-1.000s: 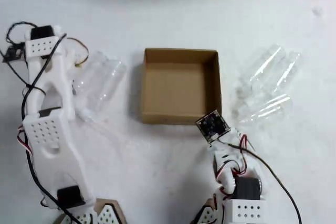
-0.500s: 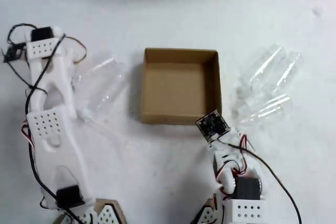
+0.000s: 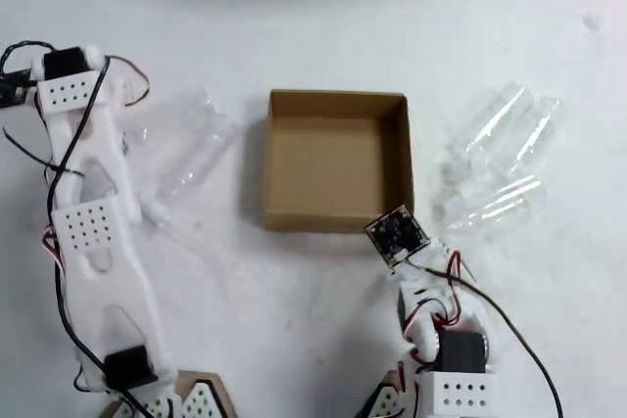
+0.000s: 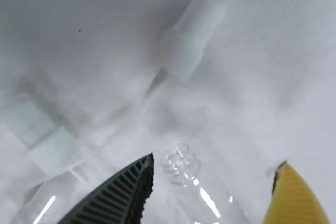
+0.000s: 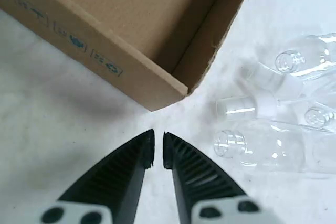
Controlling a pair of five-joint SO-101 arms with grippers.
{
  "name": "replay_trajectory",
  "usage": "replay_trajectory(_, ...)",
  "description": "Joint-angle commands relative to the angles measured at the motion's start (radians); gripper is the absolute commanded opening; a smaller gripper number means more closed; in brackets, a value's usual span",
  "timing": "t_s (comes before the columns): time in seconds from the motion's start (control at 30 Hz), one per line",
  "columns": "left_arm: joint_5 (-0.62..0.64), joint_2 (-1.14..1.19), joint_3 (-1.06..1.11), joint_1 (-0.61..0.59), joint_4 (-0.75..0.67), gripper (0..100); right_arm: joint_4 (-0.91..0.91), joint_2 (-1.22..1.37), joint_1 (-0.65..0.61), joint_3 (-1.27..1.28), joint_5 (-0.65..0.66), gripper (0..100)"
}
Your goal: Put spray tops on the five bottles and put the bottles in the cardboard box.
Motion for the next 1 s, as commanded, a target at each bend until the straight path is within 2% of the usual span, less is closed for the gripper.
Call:
replay_trajectory(0.0, 0.031, -0.010, -0.035, 0.004, 0.020, 33, -0.001, -0.004, -0.002, 0.008, 0.012, 1.5)
replay_trajectory(0.67, 0.068, -0.008, 0.124, 0.028, -0.014, 33, -0.001, -0.004, -0.002, 0.008, 0.012, 1.5)
replay_trajectory(0.97, 0.095, -0.008, 0.130, 0.031, -0.014, 33, 0.002, -0.002, -0.002, 0.008, 0.012, 1.5)
